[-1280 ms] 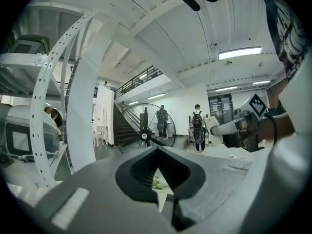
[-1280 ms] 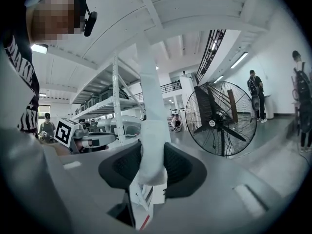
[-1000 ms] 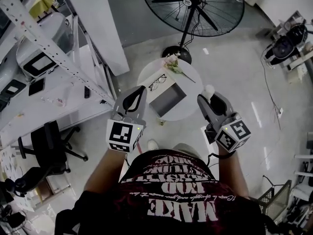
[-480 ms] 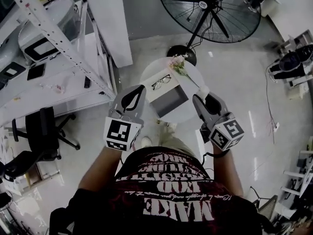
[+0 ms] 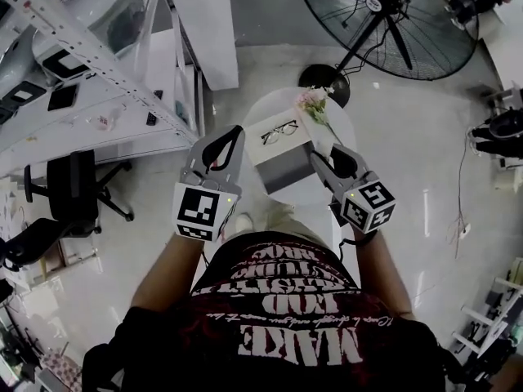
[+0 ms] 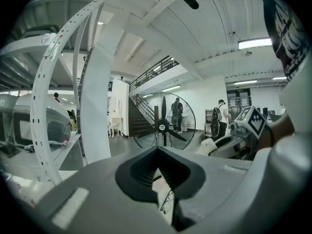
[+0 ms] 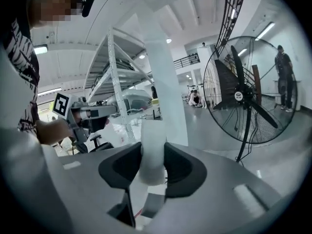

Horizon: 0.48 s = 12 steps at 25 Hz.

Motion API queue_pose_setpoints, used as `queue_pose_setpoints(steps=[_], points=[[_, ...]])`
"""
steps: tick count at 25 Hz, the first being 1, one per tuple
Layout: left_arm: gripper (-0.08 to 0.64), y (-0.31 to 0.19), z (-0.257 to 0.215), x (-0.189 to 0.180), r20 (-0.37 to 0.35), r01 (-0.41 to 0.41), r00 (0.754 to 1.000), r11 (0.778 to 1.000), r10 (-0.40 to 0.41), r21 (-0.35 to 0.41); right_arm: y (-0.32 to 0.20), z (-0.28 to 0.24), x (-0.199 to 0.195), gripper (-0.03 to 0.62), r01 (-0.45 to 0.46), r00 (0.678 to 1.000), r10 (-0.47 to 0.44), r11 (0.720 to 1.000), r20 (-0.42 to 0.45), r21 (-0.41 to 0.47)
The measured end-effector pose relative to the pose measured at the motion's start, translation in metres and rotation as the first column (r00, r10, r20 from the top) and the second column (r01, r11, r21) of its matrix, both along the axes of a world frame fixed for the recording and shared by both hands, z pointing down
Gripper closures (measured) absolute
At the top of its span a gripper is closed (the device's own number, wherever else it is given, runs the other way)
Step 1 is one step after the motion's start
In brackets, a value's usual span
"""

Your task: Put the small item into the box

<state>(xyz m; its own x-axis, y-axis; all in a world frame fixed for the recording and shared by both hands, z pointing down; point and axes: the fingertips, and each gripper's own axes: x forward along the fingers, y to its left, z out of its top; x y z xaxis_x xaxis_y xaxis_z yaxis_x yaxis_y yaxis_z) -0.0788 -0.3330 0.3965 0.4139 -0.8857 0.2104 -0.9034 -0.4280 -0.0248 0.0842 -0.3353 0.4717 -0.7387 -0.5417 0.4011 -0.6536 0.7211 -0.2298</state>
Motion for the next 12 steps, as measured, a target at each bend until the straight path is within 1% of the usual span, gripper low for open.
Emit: queue_pose_setpoints(steps=[7,12], points=[[0.558,-0.031,0.015,0.020,0.001,0.042,0.999,0.999,-0.042,-0.022,-0.019,0.071,-0.002,0.430,0.114,0.989,-0.122,0.989,-0.086,-0.095],[0.558,-0.046,0.027,0.032,0.009,0.057,0.998,0.997,-0.057,-0.043,-0.025,0.125,0.001,0.430,0.158,0.973,-0.184,0.972,-0.139,-0.175]])
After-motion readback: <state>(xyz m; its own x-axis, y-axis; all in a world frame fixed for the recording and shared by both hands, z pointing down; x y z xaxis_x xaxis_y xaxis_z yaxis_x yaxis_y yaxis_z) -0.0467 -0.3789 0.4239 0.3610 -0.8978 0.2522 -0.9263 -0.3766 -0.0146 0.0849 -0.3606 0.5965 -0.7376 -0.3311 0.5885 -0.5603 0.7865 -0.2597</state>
